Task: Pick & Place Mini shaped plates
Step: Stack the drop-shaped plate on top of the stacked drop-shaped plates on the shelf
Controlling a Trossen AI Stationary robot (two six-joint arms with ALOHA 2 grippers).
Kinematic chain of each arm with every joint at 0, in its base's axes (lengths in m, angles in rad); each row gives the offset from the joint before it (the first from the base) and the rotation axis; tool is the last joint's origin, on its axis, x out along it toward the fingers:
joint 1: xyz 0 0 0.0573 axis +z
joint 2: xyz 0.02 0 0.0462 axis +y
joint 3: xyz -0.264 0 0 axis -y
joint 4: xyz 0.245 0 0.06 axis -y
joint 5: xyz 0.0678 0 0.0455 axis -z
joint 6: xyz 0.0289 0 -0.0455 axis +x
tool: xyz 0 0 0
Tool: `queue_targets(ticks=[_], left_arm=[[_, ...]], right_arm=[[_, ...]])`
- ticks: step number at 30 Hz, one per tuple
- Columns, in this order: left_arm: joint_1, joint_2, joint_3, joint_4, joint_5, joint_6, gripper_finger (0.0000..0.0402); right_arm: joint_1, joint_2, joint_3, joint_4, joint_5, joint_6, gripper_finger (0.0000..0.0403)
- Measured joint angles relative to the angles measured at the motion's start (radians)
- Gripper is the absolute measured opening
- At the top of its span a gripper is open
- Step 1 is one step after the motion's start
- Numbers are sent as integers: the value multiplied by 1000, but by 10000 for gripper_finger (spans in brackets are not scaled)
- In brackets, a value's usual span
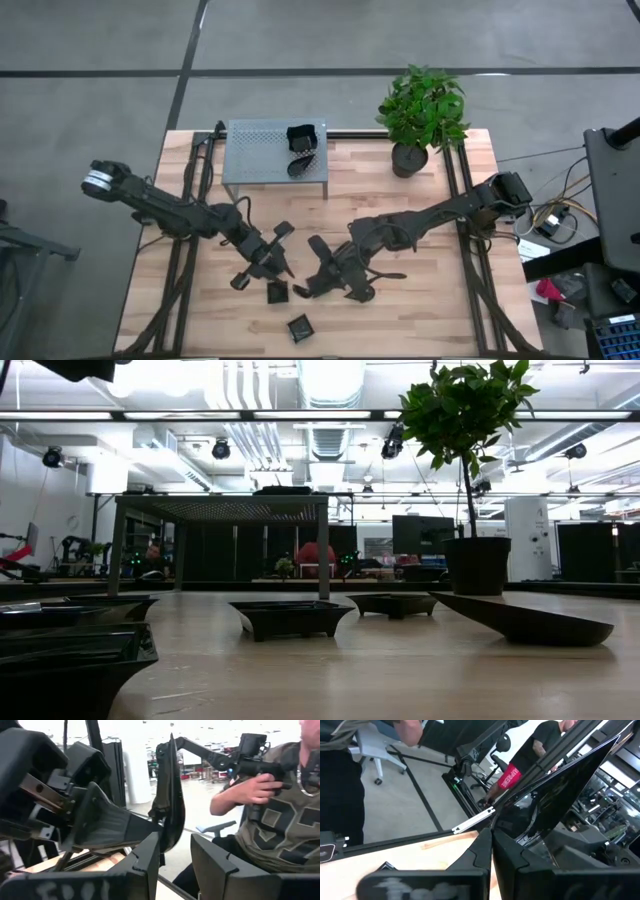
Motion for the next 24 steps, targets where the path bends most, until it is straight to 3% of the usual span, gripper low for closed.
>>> queue_targets(ticks=[19, 24], left_arm=[[-4, 27, 30, 12, 12, -3, 108], [-4, 38, 32, 16, 12, -4, 91]], right_arm=[[-11, 0, 0, 0, -15, 26, 8], [-15, 0, 0, 0, -15, 26, 8]])
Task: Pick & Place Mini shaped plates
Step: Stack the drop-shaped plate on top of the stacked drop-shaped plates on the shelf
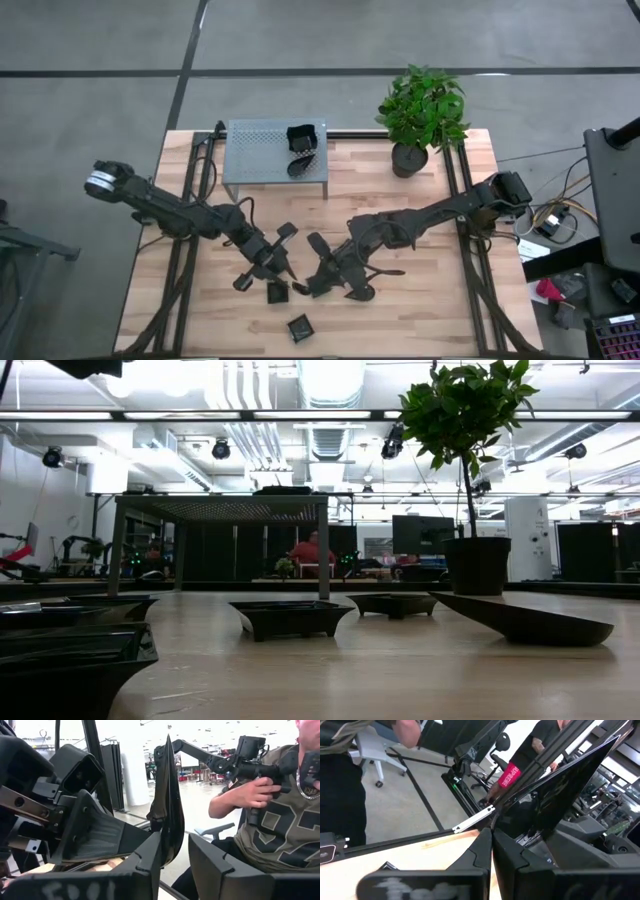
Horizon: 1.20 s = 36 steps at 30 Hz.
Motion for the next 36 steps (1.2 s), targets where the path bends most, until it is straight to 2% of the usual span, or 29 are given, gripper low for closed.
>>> queue_targets(ticks=[11, 17, 21, 25, 29, 36], left_arm=[[-1, 5, 7, 0, 10, -1, 8], [-1, 5, 7, 1, 7, -8, 3], [0, -1, 7, 2, 7, -19, 2], [0, -18, 7, -4, 0, -23, 1], [2, -41, -3, -5, -15, -39, 0], [11, -61, -4, -49, -90, -55, 1]], right_arm=[[-11, -1, 0, -1, -10, 37, 8], [-12, -2, 0, -1, 0, 89, 8], [-13, -2, 1, 2, 46, 270, 9], [-17, -2, 4, 2, 55, 359, 10], [-21, -2, 10, 2, 91, 500, 39], [-30, -2, 17, -65, 180, 623, 135]])
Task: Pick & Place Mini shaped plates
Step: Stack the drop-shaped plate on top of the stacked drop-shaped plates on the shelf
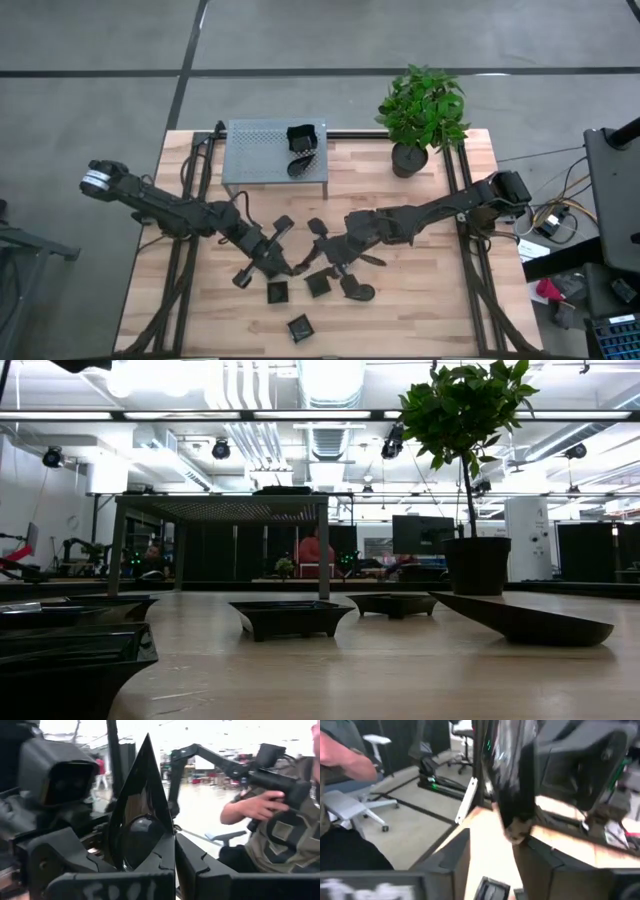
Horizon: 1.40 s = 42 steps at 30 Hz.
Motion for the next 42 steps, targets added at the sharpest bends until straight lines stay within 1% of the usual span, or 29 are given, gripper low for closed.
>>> queue_targets(ticks=[4, 7, 8, 11, 14, 17, 20, 21, 25, 28, 33, 38, 42], left_arm=[[0, -27, -1, -91, -99, -31, 1], [0, -65, -2, -180, -217, -38, 1], [0, -78, -2, -210, -273, -38, 1], [0, -115, -2, -318, -484, -68, 1], [2, -152, 4, -403, -693, -141, 1], [16, -176, 13, -472, -869, -201, 1], [46, -181, 16, -496, -1025, -280, 1], [61, -182, 18, -513, -1038, -296, 1], [134, -167, 20, -556, -1034, -338, 0], [194, -152, 22, -588, -1002, -370, 0], [285, -136, 24, -590, -965, -415, 0], [374, -106, 35, -588, -883, -407, 0], [423, -59, 57, -589, -786, -407, 0]], right_arm=[[-2, 0, 0, -96, 20, 10, 177], [-2, 0, 0, -177, 19, 66, 194], [-2, 0, 0, -204, 18, 86, 196], [0, 0, 0, -279, 14, 127, 198], [2, 0, 0, -333, 15, 157, 194], [4, 0, 0, -372, 15, 169, 189], [9, 0, -2, -384, 14, 172, 185], [12, 0, -3, -383, 14, 176, 183], [27, 0, -10, -385, 15, 182, 178], [40, 0, -14, -386, 13, 182, 175], [50, 0, -34, -386, 14, 181, 170], [50, 0, -63, -383, 16, 181, 167], [50, 0, -76, -377, 20, 181, 166]])
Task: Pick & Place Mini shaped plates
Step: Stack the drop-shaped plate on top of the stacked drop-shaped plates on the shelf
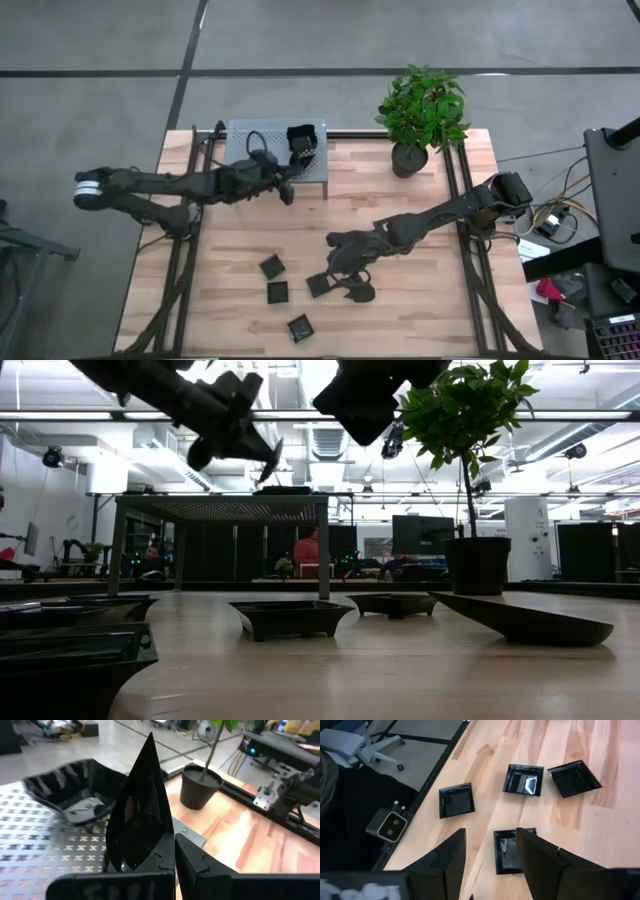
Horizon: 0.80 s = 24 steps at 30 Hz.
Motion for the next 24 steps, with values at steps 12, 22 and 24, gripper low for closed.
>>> queue_targets(ticks=[12, 22, 24], left_arm=[[15, 112, 117, -155, 4, 90, 0], [16, 115, 127, -157, 1, 116, 0], [16, 115, 127, -170, 7, 121, 0]], right_arm=[[0, 0, -2, 7, 17, -4, 166], [0, 0, -5, 13, 17, -4, 166], [0, 0, -12, 29, 17, -4, 166]])
